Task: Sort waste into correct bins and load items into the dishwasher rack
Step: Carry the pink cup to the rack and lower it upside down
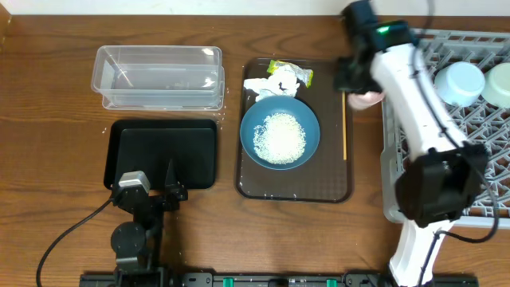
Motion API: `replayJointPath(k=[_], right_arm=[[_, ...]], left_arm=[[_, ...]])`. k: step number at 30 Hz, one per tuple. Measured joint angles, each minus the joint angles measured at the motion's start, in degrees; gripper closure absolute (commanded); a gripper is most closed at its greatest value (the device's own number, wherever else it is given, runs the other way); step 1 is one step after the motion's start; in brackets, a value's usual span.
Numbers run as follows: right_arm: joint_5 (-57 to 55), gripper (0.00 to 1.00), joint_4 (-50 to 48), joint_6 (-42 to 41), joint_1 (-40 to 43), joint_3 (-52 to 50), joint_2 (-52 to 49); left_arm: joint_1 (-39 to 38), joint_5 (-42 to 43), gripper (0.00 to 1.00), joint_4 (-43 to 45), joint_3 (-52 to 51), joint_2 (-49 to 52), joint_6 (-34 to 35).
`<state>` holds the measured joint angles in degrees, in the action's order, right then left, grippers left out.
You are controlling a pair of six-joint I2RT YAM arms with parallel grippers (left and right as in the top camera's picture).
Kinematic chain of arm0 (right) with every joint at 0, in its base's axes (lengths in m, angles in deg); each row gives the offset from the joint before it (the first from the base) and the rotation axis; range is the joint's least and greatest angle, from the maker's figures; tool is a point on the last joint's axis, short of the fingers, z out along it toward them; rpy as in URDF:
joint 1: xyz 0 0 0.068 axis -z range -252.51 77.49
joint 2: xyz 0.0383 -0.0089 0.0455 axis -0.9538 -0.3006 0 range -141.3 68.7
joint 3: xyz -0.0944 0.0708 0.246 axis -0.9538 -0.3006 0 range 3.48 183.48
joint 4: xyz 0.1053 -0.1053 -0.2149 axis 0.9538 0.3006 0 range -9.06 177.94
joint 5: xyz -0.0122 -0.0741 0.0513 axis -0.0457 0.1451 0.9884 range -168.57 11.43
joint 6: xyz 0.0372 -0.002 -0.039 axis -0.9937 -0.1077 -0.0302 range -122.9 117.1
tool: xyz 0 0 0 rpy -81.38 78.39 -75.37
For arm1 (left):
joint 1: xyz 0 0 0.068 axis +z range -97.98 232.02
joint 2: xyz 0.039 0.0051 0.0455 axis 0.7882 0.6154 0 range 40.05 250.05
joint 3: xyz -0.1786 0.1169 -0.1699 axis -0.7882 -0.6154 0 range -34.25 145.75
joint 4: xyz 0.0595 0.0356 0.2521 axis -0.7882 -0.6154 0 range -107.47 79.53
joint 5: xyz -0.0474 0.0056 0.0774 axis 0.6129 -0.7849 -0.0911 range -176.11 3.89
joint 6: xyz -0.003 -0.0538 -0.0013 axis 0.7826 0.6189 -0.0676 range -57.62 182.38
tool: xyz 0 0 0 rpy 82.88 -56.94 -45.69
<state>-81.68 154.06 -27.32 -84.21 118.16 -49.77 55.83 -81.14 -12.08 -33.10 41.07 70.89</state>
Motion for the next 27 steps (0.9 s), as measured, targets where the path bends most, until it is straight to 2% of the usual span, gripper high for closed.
replayJointPath(k=[5,9,17,22,27], right_arm=[[12.2,0.99,-1.8,5.6,11.4,1.5,0.0],[28.3,0.99,-1.4,11.2,21.0,1.6,0.0],[54.9,0.99,3.5,27.3,40.5,1.6,-0.1],[63.2,0.99,4.2,34.0,48.6,0.2,-0.1],[67.8,0.99,0.2,38.4,53.8,-7.9,-0.1]], left_arm=[[0.0,0.0,0.08,0.0,0.0,0.0,0.0],[0.0,0.0,0.08,0.0,0.0,0.0,0.0],[0.0,0.0,0.08,0.0,0.0,0.0,0.0],[0.0,0.0,0.08,0.0,0.0,0.0,0.0],[0.0,0.0,0.08,0.0,0.0,0.0,0.0]])
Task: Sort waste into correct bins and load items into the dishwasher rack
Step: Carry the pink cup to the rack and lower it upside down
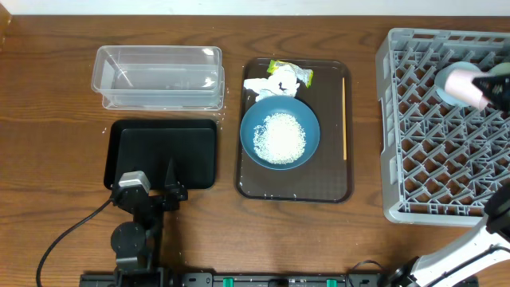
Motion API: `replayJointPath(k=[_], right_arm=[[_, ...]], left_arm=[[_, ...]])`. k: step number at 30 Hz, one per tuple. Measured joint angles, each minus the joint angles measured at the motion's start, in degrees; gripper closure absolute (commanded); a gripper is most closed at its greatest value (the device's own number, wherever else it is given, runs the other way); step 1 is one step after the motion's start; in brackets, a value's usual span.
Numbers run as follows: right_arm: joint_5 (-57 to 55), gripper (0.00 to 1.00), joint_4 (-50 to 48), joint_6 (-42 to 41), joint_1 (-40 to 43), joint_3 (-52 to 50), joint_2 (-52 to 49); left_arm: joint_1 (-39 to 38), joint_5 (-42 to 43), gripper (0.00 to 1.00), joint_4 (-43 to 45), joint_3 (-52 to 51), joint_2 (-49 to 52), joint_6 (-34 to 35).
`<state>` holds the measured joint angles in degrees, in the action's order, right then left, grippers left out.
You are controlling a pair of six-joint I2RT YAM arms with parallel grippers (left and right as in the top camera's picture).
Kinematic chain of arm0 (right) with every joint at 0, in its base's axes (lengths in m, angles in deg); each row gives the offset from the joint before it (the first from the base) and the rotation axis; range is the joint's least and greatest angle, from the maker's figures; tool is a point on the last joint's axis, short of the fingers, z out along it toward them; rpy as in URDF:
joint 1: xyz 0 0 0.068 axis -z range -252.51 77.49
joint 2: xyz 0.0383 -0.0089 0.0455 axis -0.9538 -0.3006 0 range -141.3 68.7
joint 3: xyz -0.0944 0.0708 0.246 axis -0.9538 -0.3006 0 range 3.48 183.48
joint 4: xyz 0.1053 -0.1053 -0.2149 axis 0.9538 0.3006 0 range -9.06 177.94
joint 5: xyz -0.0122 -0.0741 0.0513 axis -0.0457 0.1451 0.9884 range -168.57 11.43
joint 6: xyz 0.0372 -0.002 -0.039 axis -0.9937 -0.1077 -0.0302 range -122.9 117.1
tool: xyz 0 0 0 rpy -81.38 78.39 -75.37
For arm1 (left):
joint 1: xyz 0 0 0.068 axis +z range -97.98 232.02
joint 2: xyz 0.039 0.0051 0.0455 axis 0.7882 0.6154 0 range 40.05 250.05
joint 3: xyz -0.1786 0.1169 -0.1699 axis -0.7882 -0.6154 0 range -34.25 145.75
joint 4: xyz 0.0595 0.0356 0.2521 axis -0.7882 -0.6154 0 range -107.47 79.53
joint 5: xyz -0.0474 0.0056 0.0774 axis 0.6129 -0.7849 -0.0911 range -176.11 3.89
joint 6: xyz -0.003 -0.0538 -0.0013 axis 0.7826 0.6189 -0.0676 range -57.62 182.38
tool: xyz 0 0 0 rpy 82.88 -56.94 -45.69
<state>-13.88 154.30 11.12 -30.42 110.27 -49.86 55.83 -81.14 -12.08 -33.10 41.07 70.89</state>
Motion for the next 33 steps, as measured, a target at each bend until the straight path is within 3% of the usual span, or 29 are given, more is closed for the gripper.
replayJointPath(k=[5,13,33], right_arm=[[4.0,0.99,-11.0,1.2,2.6,-10.6,0.0],[12.2,0.99,-26.5,-3.7,7.1,-20.8,-0.1],[13.8,0.99,-30.1,-6.2,9.5,-22.3,-0.1]], left_arm=[[0.0,0.0,0.08,0.0,0.0,0.0,0.0],[0.0,0.0,0.08,0.0,0.0,0.0,0.0],[0.0,0.0,0.08,0.0,0.0,0.0,0.0]])
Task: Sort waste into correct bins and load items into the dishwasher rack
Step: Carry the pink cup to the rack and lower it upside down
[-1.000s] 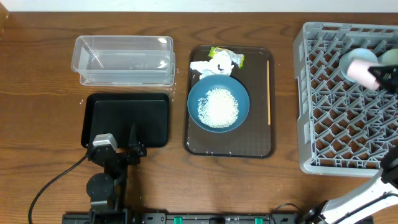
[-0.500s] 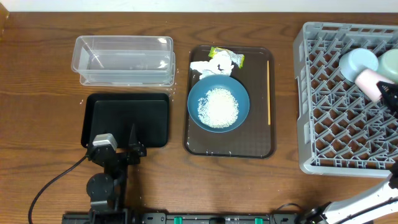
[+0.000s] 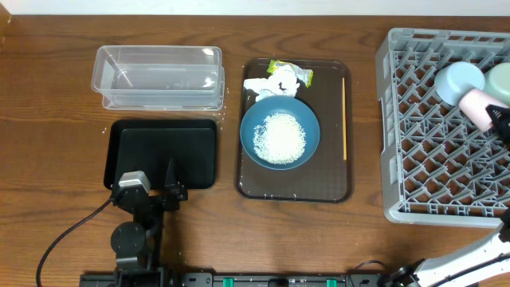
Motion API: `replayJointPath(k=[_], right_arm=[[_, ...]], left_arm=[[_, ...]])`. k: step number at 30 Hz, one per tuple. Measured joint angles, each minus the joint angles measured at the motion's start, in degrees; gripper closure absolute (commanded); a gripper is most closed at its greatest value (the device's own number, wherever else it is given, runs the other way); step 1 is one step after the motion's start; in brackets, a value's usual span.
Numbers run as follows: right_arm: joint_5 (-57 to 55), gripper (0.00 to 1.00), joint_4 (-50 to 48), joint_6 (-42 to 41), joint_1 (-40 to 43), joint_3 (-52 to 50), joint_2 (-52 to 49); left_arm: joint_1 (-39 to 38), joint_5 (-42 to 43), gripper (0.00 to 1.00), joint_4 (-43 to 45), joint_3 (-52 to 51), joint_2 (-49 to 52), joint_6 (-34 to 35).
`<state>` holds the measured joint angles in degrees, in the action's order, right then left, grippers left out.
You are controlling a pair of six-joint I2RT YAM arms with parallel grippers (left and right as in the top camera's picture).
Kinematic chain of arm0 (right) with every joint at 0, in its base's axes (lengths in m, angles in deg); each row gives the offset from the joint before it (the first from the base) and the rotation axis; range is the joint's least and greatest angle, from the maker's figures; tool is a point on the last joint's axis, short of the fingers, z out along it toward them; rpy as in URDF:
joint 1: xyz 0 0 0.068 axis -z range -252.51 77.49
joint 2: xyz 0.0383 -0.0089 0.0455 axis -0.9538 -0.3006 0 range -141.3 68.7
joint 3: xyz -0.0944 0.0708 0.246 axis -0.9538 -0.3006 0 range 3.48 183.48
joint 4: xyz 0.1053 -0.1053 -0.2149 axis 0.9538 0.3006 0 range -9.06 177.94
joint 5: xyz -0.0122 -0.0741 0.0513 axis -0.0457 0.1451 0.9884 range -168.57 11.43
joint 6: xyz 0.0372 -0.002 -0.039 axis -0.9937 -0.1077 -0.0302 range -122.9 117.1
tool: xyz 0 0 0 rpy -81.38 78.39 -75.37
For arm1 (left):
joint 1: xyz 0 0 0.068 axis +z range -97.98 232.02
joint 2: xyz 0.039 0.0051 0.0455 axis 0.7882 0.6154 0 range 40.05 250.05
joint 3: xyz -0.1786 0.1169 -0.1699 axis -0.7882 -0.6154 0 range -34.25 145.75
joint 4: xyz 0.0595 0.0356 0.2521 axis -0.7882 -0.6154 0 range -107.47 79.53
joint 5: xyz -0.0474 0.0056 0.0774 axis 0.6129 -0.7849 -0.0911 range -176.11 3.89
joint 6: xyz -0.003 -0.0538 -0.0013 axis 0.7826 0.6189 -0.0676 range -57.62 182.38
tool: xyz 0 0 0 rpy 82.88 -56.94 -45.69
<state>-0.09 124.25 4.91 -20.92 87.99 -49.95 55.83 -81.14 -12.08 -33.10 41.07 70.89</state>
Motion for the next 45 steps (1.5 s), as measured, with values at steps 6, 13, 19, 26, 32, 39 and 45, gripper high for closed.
replayJointPath(k=[6,13,19,26,32,39,45], right_arm=[[-0.1,0.99,-1.2,-0.2,-3.4,-0.2,0.0],[-3.1,0.99,-2.1,-2.9,-5.4,-0.2,0.5],[-4.0,0.99,-0.9,-3.9,-4.0,-0.2,0.9],[-8.6,0.98,-0.7,-3.8,-2.5,-0.2,1.3],[-10.8,0.98,0.9,-3.7,-2.5,-0.2,1.7],[-12.5,0.97,2.8,-3.6,-2.5,0.0,2.2],[-14.1,0.91,5.7,-3.7,-2.5,0.0,2.2]], left_arm=[[0.0,0.0,0.08,0.0,0.0,0.0,0.0],[0.0,0.0,0.08,0.0,0.0,0.0,0.0],[0.0,0.0,0.08,0.0,0.0,0.0,0.0],[0.0,0.0,0.08,0.0,0.0,0.0,0.0],[0.0,0.0,0.08,0.0,0.0,0.0,0.0],[0.0,0.0,0.08,0.0,0.0,0.0,0.0],[0.0,0.0,0.08,0.0,0.0,0.0,0.0]])
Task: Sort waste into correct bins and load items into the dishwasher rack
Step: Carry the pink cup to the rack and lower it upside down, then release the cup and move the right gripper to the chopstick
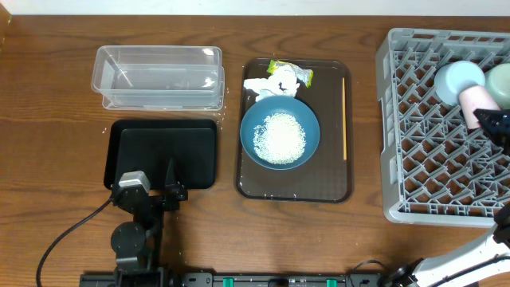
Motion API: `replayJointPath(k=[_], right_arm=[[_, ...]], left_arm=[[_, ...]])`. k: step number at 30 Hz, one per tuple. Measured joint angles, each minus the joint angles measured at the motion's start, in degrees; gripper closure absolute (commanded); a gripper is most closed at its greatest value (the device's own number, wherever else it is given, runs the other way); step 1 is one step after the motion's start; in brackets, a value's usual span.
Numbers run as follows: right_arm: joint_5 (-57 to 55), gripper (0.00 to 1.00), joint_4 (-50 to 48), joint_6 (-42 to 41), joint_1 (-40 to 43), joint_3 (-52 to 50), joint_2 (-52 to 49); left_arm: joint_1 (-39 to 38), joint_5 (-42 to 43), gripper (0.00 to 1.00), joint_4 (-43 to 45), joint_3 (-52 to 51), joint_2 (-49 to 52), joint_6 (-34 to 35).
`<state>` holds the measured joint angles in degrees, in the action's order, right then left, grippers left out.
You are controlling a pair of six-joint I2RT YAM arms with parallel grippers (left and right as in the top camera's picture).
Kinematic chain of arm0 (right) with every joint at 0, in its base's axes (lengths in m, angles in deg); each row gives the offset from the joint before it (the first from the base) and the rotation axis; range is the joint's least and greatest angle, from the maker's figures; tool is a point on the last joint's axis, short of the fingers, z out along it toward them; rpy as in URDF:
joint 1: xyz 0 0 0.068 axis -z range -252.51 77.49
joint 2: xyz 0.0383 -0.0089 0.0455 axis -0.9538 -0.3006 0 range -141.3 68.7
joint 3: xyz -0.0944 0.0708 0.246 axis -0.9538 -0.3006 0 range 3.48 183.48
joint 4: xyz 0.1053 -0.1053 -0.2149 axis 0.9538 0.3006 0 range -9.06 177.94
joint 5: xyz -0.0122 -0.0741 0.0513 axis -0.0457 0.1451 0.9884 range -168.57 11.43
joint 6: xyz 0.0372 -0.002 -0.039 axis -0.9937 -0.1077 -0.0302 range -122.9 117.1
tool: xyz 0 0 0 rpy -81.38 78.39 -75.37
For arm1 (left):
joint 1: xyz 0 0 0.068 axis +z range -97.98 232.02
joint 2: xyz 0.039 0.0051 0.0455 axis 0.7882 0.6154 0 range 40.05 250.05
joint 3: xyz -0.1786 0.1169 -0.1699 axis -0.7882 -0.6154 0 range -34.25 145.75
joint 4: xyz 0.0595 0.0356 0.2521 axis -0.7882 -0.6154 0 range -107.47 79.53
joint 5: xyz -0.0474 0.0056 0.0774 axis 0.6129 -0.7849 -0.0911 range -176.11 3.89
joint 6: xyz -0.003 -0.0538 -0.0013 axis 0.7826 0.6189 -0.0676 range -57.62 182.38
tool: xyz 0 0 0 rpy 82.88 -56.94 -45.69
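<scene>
A pink cup (476, 97) lies tilted in the grey dishwasher rack (414, 159), against a pale blue cup (460, 79) and beside a pale green bowl (501, 84). My right gripper (486, 118) is at the cup's lower end at the right frame edge, seemingly shut on it. A blue bowl of rice (280, 132), a crumpled wrapper with a napkin (280, 78) and a thin chopstick (344, 118) sit on the brown tray (296, 190). My left gripper (170, 171) rests shut, empty, at the black bin's near edge.
A clear plastic bin (158, 76) stands at the back left. A black tray-like bin (162, 147) lies in front of it. The rack fills the right side of the table; the left arm's base (131, 231) sits at the front left.
The pink cup and my right gripper have shifted slightly up and left in the rack, so the cup now leans closer to the pale blue cup. Nothing else has moved.
My right arm reached across the rack with the pink cup held beside the brown tray's far right corner. Then the cup was over the rack's back right area. It later sat lower among the rack's cups, and now rests against the pale blue cup.
</scene>
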<state>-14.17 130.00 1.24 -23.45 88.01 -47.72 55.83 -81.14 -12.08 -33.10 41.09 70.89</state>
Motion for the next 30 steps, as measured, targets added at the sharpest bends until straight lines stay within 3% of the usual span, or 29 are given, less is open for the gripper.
replayJointPath(k=[12,25,30], right_arm=[[-8.3,0.84,3.9,-0.8,0.0,-0.4,3.1],[-34.1,0.79,6.5,-15.4,-3.1,-0.8,19.0],[-36.7,0.93,0.7,-17.3,-8.4,-0.7,21.4]], left_arm=[[0.0,0.0,0.08,0.0,0.0,0.0,0.0],[0.0,0.0,0.08,0.0,0.0,0.0,0.0],[0.0,0.0,0.08,0.0,0.0,0.0,0.0]])
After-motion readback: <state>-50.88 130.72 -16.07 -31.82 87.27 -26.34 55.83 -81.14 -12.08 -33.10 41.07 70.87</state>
